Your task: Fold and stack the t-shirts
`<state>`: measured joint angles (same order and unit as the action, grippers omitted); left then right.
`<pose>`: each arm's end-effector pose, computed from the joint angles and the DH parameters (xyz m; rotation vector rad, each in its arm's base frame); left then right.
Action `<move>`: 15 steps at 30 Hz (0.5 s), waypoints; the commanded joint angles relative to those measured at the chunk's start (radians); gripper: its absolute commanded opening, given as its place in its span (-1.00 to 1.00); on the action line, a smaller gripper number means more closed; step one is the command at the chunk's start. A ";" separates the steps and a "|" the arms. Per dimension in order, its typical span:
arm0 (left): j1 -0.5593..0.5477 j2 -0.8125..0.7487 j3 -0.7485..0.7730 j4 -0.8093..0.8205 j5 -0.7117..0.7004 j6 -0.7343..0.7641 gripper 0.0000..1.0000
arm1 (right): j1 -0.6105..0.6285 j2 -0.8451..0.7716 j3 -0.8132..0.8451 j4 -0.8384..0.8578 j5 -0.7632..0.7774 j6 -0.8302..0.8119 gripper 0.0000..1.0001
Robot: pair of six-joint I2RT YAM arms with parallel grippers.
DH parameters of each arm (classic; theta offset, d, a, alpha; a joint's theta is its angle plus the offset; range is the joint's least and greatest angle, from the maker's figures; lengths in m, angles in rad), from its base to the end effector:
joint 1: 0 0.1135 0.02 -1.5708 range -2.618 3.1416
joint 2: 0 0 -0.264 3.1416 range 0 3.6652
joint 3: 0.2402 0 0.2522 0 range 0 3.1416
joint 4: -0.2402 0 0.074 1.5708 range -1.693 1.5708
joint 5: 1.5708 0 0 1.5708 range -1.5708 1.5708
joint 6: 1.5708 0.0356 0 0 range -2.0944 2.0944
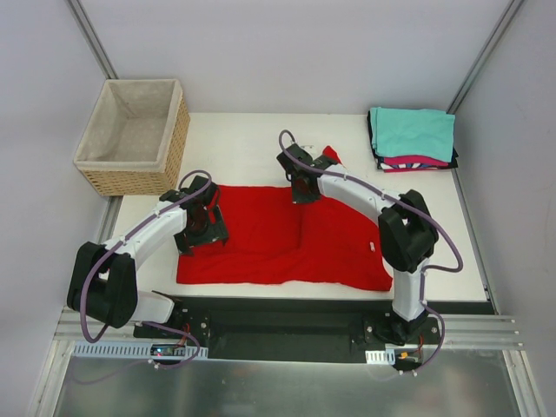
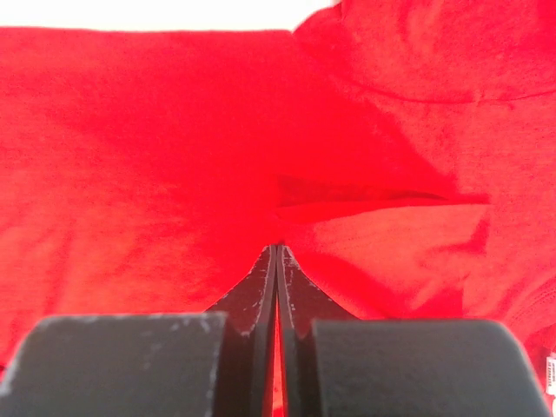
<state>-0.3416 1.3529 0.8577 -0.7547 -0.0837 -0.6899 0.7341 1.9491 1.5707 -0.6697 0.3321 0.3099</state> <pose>0.2285 -0.0781 0.2038 -0.5073 2.7731 -0.1223 0.3204 0.2734 0.2308 -0.4215 2.4956 -0.0301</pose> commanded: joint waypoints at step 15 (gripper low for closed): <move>-0.011 0.002 0.020 -0.015 -0.031 0.021 0.84 | -0.018 0.154 0.147 -0.019 -0.061 -0.031 -0.99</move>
<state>-0.3416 1.3552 0.8581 -0.7547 -0.0887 -0.6876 0.7177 2.0960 1.6730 -0.6800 0.2947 0.2939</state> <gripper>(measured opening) 0.918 0.010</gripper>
